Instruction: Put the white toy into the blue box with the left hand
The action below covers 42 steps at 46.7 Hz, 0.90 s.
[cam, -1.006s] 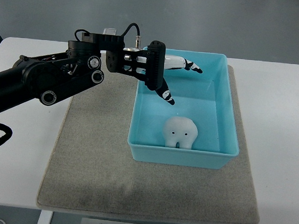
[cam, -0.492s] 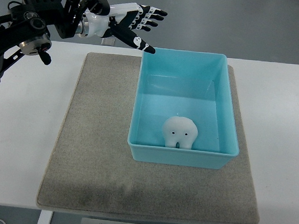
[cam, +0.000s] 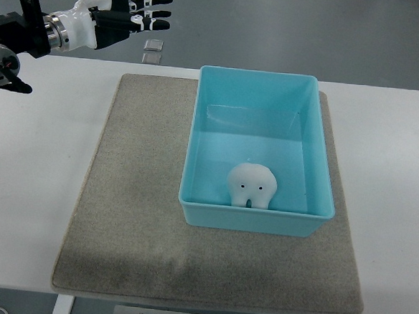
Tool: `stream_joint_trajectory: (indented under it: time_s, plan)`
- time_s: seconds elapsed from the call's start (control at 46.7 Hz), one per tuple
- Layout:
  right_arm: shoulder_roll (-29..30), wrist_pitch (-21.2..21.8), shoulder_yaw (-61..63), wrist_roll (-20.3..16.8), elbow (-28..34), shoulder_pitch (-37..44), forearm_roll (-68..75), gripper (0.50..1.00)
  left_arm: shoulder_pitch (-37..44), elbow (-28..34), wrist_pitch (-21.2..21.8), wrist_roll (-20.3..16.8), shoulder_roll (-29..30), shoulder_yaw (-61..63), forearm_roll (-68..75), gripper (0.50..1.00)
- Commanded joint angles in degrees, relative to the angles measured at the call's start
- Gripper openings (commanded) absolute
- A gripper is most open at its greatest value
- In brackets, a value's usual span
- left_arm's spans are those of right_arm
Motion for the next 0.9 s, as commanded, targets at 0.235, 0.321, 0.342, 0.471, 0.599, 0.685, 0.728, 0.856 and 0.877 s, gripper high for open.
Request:
stream_joint_trajectory:
  time_s: [0.235,0.321,0.342,0.471,0.599,0.685,0.728,0.856,0.877]
  plan:
    - [0.0,0.0,0.0,0.0,0.0,0.0,0.0,0.936,6.2,0.4,-1.3,0.4,2.5,-0.1,-13.5,0.994]
    - [0.0,0.0,0.0,0.0,0.0,0.0,0.0,0.936,7.8,0.8,-2.2,0.4,2.5,-0.4,-13.8,0.994]
    - [0.0,0.0,0.0,0.0,0.0,0.0,0.0,0.936,8.2,0.8,-2.5,0.4,2.5,-0.5,-13.9,0.994]
    - [0.0,0.0,0.0,0.0,0.0,0.0,0.0,0.936,11.0,1.5,-3.7,0.6,2.3,-3.9,-13.9,0.994]
    - [0.0,0.0,0.0,0.0,0.0,0.0,0.0,0.936,12.8,1.5,-3.8,0.7,1.7,-6.9,-13.9,0.994]
    - [0.0,0.0,0.0,0.0,0.0,0.0,0.0,0.936,13.2,1.6,-3.7,0.7,1.6,-7.2,-14.1,0.994]
    - [0.0,0.0,0.0,0.0,0.0,0.0,0.0,0.936,13.3,1.6,-3.7,0.7,1.6,-7.2,-14.5,0.994]
    - [0.0,0.0,0.0,0.0,0.0,0.0,0.0,0.936,13.6,2.5,-3.7,0.7,1.5,-7.2,-16.0,0.994]
    - [0.0,0.0,0.0,0.0,0.0,0.0,0.0,0.936,13.8,2.6,-3.7,0.7,1.5,-7.2,-16.0,0.994]
